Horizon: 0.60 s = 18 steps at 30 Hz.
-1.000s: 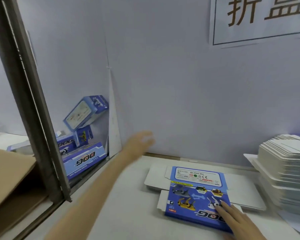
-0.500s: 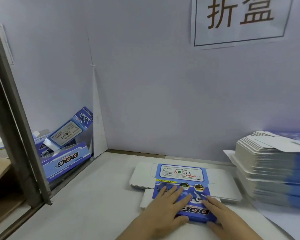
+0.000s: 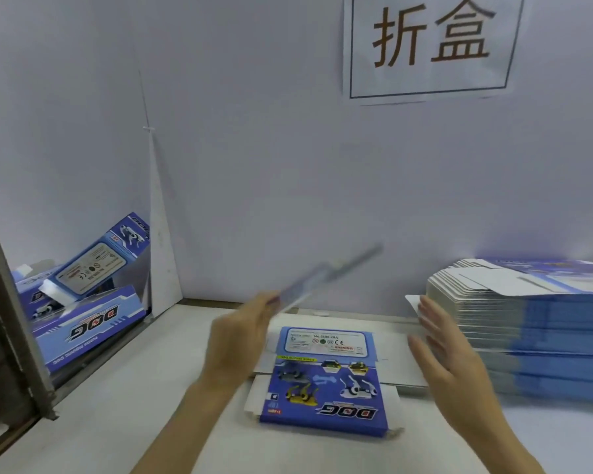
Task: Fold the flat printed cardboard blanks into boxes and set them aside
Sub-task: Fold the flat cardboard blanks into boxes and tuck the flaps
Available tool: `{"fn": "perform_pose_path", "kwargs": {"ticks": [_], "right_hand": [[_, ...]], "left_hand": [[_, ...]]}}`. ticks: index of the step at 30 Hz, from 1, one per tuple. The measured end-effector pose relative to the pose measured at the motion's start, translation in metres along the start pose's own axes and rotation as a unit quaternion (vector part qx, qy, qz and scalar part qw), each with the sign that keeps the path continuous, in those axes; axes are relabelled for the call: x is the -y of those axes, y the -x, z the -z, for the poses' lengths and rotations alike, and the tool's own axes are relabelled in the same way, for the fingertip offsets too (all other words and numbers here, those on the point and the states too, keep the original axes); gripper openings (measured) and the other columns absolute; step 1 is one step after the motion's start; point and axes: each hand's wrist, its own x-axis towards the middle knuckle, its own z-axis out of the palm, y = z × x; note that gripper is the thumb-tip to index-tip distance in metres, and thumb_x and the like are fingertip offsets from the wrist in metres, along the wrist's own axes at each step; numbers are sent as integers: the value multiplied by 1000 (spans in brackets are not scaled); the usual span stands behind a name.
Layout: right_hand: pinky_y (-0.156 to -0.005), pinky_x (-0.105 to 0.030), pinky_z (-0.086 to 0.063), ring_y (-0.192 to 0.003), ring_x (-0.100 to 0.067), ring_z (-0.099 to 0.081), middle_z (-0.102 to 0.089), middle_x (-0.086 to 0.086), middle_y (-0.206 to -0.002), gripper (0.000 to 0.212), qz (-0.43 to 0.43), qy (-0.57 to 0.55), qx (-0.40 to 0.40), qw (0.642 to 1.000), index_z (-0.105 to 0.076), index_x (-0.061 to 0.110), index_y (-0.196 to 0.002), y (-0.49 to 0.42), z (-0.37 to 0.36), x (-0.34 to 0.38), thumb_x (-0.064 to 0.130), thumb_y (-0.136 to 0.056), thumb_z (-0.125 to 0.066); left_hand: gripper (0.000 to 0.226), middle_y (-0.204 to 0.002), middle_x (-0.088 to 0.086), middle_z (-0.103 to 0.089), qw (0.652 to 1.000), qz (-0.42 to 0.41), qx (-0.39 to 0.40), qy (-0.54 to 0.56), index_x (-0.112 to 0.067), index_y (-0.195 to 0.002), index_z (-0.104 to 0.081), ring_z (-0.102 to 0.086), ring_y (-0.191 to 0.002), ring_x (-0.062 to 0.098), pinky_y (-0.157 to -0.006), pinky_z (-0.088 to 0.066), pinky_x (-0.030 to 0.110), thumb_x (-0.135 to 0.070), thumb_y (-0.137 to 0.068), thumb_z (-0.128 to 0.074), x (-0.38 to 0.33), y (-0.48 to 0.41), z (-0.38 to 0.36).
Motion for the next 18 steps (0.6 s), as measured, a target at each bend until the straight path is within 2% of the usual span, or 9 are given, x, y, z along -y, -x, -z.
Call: {"fn": "perform_pose_path", "kwargs": {"ticks": [2, 4, 6, 9, 12, 15, 17, 18], "right_hand": [[-111, -38, -36, -131, -13, -45, -44, 1, -149, 62, -17, -28, 1, 999, -29, 26, -151, -10, -3, 12, 15, -96, -57], [-116, -42, -31, -139, -12, -36, -34, 3, -155, 71, -36, -44, 21, 998, -18, 26, -155, -17, -6, 24, 29, -95, -56], [-118, -42, -28, -142, -11, -31, -29, 5, -158, 81, -44, -61, 24, 997, -14, 27, -156, -21, -9, 35, 46, -88, -53], [-114, -33, -29, -140, -8, -34, -33, 7, -156, 93, -48, -93, 13, 994, -15, 28, -155, -21, -6, 42, 59, -73, -48], [-109, -30, -32, -135, -8, -37, -37, 10, -149, 81, -54, -95, 27, 994, -19, 30, -154, -20, -4, 41, 52, -83, -51], [-107, -29, -34, -131, -6, -41, -41, 16, -140, 62, -55, -64, 64, 994, -26, 31, -151, -20, -8, 33, 34, -96, -54], [-105, -27, -39, -128, -7, -49, -48, 16, -138, 50, -55, -1, 147, 988, -38, 32, -146, -19, -13, 23, 33, -99, -52], [-102, -26, -43, -124, -10, -54, -52, 14, -137, 43, -64, 47, 220, 972, -44, 34, -143, -18, -16, 17, 34, -100, -50]], "left_hand": [[27, -79, 0, -71, 994, 64, -50, 67, -10, -108, -67, -62, -57, 18, -48, -43, 14, -26, -95, -50, -14, -23, 11], [36, -98, -1, -69, 989, 69, -70, 111, -12, -118, -61, -64, -75, 12, -56, -49, 9, -35, -97, -42, -30, -34, 18], [39, -104, 6, -70, 991, 47, -95, 81, -9, -119, -60, -62, -85, 13, -60, -54, 18, -34, -96, -43, -41, -37, 23], [38, -100, 15, -72, 986, 47, -156, 30, -2, -116, -64, -63, -82, 16, -67, -51, 21, -29, -95, -48, -47, -34, 34], [41, -96, 19, -72, 981, 37, -189, -26, 2, -115, -65, -69, -77, 27, -64, -49, 24, -30, -100, -45, -46, -29, 41], [35, -81, 17, -73, 981, -23, -166, -95, 2, -110, -69, -67, -57, 29, -50, -47, 25, -24, -94, -52, -40, -28, 35], [36, -76, 16, -72, 978, -66, -148, -133, 3, -107, -70, -65, -51, 28, -52, -42, 22, -26, -90, -58, -37, -28, 29], [38, -77, 16, -72, 977, -79, -149, -132, 4, -107, -69, -65, -52, 27, -55, -41, 22, -28, -94, -53, -38, -27, 27]]}}
